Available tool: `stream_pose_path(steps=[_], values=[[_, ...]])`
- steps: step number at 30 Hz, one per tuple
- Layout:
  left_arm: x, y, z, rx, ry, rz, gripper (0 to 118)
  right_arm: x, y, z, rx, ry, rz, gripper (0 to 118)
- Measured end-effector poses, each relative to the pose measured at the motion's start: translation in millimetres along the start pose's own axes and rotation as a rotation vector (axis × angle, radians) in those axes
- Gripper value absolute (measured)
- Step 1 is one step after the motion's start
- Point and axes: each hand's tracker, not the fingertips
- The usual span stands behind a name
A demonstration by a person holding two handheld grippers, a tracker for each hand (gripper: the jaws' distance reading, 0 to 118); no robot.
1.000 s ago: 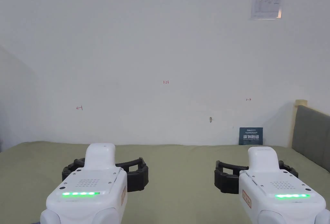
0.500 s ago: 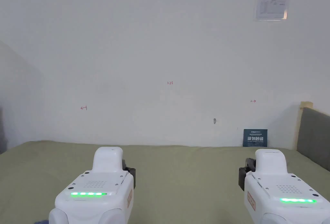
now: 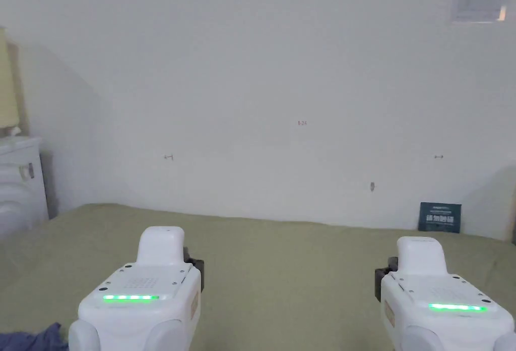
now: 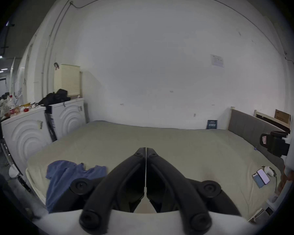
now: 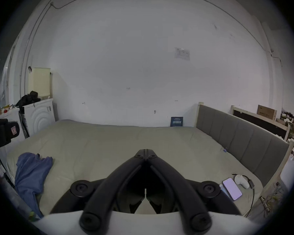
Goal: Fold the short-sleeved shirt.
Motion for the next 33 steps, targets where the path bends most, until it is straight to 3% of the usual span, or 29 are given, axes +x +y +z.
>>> stream_pose_path(steps=[8, 14, 19, 33], values=[[-120, -2, 49, 0.006, 0.313, 0.047, 1, -133, 5, -6, 0.038, 0.381, 0.021, 0], [-189, -22, 99, -0.021, 0.513, 0.076, 1, -205, 7, 6, 0.037, 0.552, 0.017, 0], [-223, -34, 116, -0.031, 0.575, 0.122, 1, -229, 4, 17, 0.047, 0.620, 0.029, 0], [-234, -46, 80, -0.099, 0.553, 0.102, 1, -248, -11, -7, 0.031, 0.638, 0.070, 0]])
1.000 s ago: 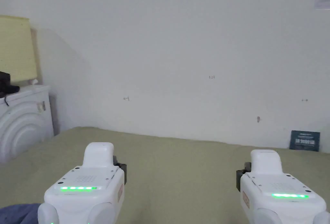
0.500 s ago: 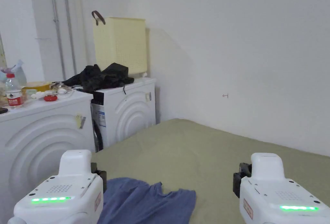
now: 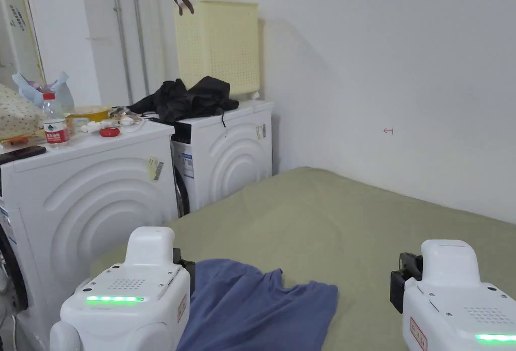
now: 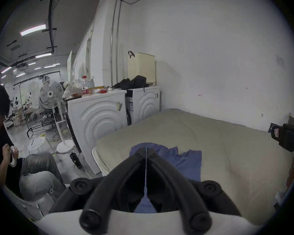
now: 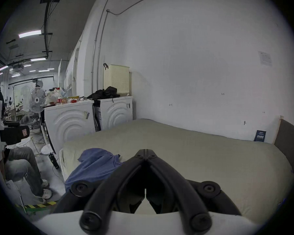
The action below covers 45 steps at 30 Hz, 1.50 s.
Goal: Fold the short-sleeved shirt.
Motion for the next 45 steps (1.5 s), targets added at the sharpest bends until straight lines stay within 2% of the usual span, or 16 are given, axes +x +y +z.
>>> stream_pose_path(steps=[6, 15, 16, 17, 19, 20, 23, 27, 29, 30, 31, 32, 34, 37, 39, 45], values=[[23, -24, -87, -0.153, -0.069, -0.046, 1, 8, -28, -21, -0.038, -0.014, 0.009, 0], [75, -99, -275, -0.501, -0.222, -0.119, 4, 25, -81, -49, -0.160, -0.091, 0.036, 0], [79, -106, -290, -0.548, -0.244, -0.127, 11, 28, -86, -52, -0.177, -0.101, 0.039, 0], [83, -112, -302, -0.576, -0.255, -0.128, 31, 33, -91, -56, -0.197, -0.110, 0.043, 0], [90, -123, -320, -0.674, -0.306, -0.138, 109, 36, -99, -59, -0.213, -0.128, 0.040, 0], [94, -129, -328, -0.680, -0.308, -0.150, 117, 38, -103, -60, -0.224, -0.132, 0.038, 0], [106, -143, -338, -0.713, -0.277, -0.226, 117, 42, -112, -61, -0.251, -0.136, 0.029, 0], [110, -146, -338, -0.751, -0.275, -0.163, 116, 46, -116, -58, -0.273, -0.138, 0.034, 0], [112, -140, -334, -0.757, -0.277, -0.173, 103, 50, -115, -53, -0.277, -0.145, 0.018, 0], [108, -138, -334, -0.762, -0.285, -0.175, 83, 53, -114, -49, -0.275, -0.146, 0.006, 0], [109, -132, -328, -0.754, -0.298, -0.166, 38, 55, -112, -43, -0.272, -0.147, -0.006, 0], [111, -124, -320, -0.736, -0.314, -0.163, 2, 59, -111, -36, -0.271, -0.151, -0.012, 0], [118, -114, -305, -0.695, -0.260, -0.229, 2, 66, -109, -21, -0.266, -0.160, -0.009, 0], [135, -93, -280, -0.633, -0.296, -0.304, 2, 84, -105, 8, -0.258, -0.200, -0.036, 0], [152, -67, -256, -0.597, -0.343, -0.261, 2, 101, -103, 30, -0.247, -0.238, -0.054, 0], [245, -9, -186, -0.472, -0.524, -0.385, 2, 143, -95, 103, -0.228, -0.406, -0.072, 0]])
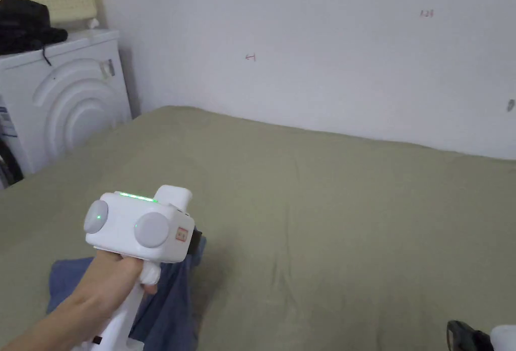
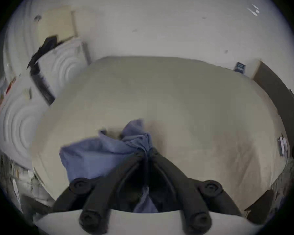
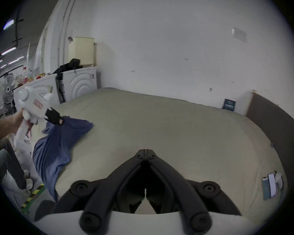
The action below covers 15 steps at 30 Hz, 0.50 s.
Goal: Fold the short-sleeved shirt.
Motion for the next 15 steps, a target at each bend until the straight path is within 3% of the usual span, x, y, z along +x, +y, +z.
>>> stream_pose_path(steps=[8, 15], values=[[207, 71, 18, 0.108, -0.309, -0.179, 2, 86, -25, 58, -0.017, -0.178, -0.056, 0], [396, 66, 1, 0.061, -0.600, -0.313, 2, 147, -51, 69, -0.062, -0.302, -0.118, 0]])
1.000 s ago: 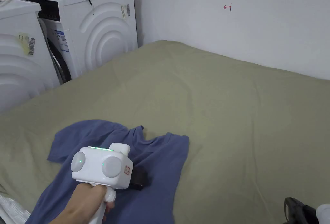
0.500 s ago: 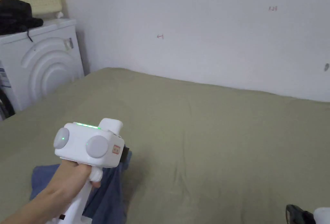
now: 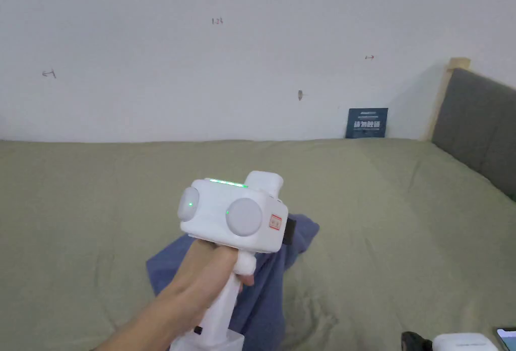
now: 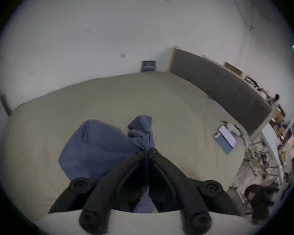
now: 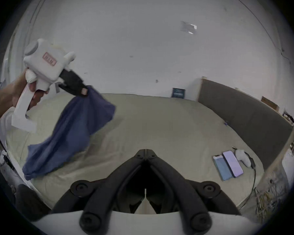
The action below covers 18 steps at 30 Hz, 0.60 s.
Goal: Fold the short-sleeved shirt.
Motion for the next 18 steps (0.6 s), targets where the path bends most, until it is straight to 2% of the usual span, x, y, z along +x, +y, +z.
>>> stream_pose_path(steps=[4, 8, 13, 15, 16, 18], values=[[39, -27, -72, -0.119, -0.056, -0.009, 2, 22, -14, -14, -0.039, -0.033, -0.004, 0], [38, -70, -136, -0.256, -0.066, 0.046, 2, 33, -29, -33, -0.084, -0.044, -0.018, 0], [20, -102, -167, -0.302, -0.038, 0.083, 3, 34, -39, -50, -0.119, -0.037, -0.022, 0], [15, -103, -163, -0.269, -0.061, 0.119, 7, 34, -39, -54, -0.123, -0.033, -0.021, 0], [12, -103, -159, -0.249, -0.079, 0.124, 26, 35, -39, -55, -0.121, -0.031, -0.022, 0], [10, -101, -139, -0.196, -0.060, 0.102, 88, 32, -37, -54, -0.118, -0.026, -0.022, 0]])
